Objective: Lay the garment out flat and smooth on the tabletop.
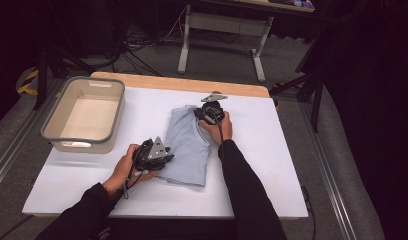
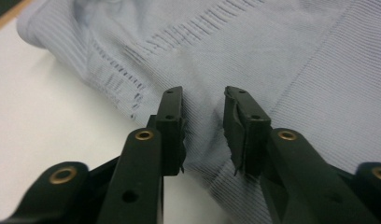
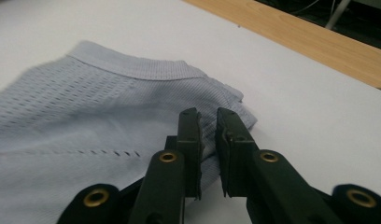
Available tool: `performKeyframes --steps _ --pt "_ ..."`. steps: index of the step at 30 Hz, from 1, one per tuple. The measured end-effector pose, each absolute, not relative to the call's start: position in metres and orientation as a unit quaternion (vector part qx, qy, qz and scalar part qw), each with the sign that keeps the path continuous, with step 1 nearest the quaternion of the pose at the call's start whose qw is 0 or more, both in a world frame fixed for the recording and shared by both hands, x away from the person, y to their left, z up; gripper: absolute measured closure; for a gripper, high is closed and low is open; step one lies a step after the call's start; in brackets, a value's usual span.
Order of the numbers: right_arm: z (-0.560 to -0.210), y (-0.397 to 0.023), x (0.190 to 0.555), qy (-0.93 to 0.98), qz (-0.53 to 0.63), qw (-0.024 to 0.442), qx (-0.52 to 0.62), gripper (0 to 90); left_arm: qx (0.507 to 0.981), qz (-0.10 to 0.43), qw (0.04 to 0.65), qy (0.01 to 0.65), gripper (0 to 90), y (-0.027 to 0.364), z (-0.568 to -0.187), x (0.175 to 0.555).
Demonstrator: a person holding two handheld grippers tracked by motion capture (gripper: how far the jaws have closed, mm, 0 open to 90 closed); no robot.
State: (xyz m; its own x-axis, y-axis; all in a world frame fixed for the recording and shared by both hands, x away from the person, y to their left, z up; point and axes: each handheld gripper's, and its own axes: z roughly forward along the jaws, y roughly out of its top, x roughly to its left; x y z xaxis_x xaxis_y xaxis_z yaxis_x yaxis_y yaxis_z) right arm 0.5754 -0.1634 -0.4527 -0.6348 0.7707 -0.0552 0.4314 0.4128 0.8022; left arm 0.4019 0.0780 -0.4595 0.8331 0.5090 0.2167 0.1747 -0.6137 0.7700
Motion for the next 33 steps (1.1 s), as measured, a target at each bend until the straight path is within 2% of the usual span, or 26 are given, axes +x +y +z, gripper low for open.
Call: performKeyframes --steps 10,18,20,28,33 --pt "-0.429 -0.163 0.549 0.814 0.413 0.231 0.336 86.7 0.86 0.225 0.416 0.19 66.8 0.085 -0.445 0.4" --pt "-0.412 -0.16 0.506 0.829 0.409 0.247 0.291 90.0 0.864 0.239 0.409 0.17 83.2 0.083 -0.439 0.413" --pt "-0.41 -0.161 0.493 0.83 0.414 0.247 0.279 90.0 0.863 0.236 0.413 0.173 84.7 0.083 -0.44 0.417" --pt "-0.425 -0.167 0.45 0.839 0.425 0.22 0.259 89.4 0.865 0.233 0.405 0.183 83.9 0.08 -0.448 0.43" --pt "-0.438 -0.175 0.441 0.849 0.407 0.216 0.259 89.1 0.869 0.224 0.395 0.197 83.9 0.079 -0.456 0.436"
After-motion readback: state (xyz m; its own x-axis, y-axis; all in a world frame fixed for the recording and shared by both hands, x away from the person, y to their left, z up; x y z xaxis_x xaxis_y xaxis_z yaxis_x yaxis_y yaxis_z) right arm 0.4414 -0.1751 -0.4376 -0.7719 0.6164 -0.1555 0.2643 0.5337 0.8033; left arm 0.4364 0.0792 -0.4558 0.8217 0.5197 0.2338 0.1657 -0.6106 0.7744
